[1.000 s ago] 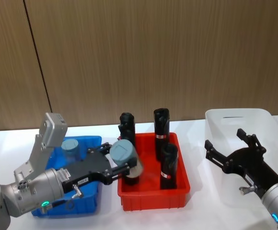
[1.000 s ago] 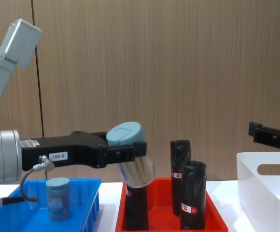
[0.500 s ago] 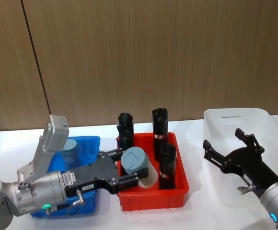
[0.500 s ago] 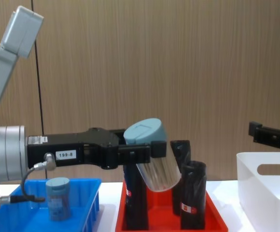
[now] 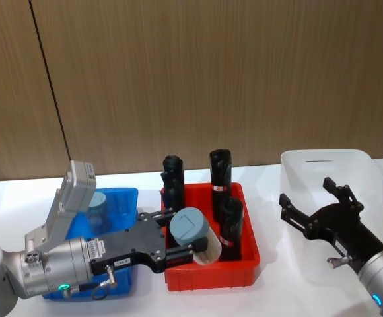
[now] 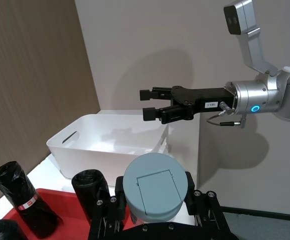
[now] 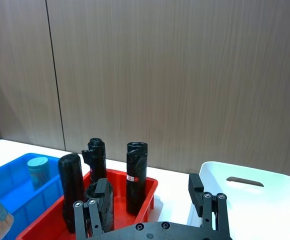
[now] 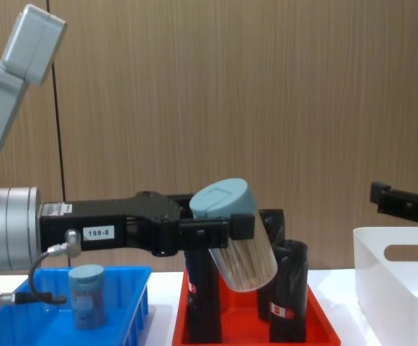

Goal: Pick the cotton swabs from the blue box and place them into the white box.

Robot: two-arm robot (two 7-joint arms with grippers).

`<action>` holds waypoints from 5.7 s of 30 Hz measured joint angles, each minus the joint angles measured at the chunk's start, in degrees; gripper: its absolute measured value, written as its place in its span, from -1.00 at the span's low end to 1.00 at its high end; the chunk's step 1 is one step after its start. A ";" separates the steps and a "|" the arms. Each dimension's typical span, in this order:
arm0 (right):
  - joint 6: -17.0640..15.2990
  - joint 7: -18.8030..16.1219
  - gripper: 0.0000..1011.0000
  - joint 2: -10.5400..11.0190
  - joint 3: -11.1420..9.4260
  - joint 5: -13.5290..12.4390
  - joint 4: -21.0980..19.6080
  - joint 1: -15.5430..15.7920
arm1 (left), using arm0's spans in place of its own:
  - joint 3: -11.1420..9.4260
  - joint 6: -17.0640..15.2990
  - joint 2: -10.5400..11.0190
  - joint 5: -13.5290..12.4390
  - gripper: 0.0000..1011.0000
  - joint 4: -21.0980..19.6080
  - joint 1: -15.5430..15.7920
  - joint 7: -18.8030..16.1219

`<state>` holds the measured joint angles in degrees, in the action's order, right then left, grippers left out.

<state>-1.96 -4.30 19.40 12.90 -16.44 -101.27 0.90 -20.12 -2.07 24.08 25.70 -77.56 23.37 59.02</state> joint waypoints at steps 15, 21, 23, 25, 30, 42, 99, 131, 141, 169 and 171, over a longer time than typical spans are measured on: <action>-3.57 -6.71 0.98 1.56 -0.35 -1.04 -0.66 -0.16 | -0.11 0.00 0.08 0.00 0.31 -0.10 0.07 0.64; -5.89 -11.38 0.98 2.63 -0.59 -1.88 -0.80 -0.65 | -0.15 -0.01 0.11 0.00 0.31 -0.13 0.07 0.77; -6.84 -13.42 0.98 3.09 -0.71 -2.30 -0.81 -0.93 | -0.15 0.00 0.12 -0.01 0.31 -0.14 0.07 0.79; -7.44 -14.88 0.98 3.36 -0.76 -2.66 -0.81 -1.13 | -0.15 -0.01 0.13 -0.01 0.31 -0.14 0.07 0.82; -9.30 -19.70 0.98 4.26 -0.85 -3.29 -0.63 -1.94 | -0.15 -0.01 0.13 -0.01 0.31 -0.15 0.07 0.86; -11.71 -29.39 0.98 5.27 -0.07 -2.55 0.89 -4.17 | -0.14 -0.01 0.13 -0.01 0.31 -0.15 0.07 0.94; -8.81 -35.38 0.98 -0.66 7.34 8.32 6.80 -11.91 | -0.14 -0.01 0.12 -0.01 0.31 -0.14 0.07 0.94; -6.53 -33.31 0.58 -1.89 9.73 13.14 7.84 -13.13 | -0.14 -0.01 0.12 0.00 0.31 -0.14 0.07 1.01; -6.12 -33.38 0.27 -1.67 9.78 12.82 8.01 -13.39 | -0.14 0.01 0.12 0.05 0.31 -0.14 0.07 1.02; -4.70 -33.18 0.27 -0.78 9.66 9.96 8.03 -13.52 | -0.14 -0.01 0.13 -0.04 0.99 -0.14 0.07 0.93; -4.60 -33.10 0.27 -0.64 9.66 9.85 8.13 -13.46 | -0.14 -0.01 0.13 -0.03 0.99 -0.14 0.07 0.93</action>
<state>-6.55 -37.40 18.75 22.56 -6.59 -93.14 -12.56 -20.26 -2.08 24.20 25.67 -77.70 23.44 59.95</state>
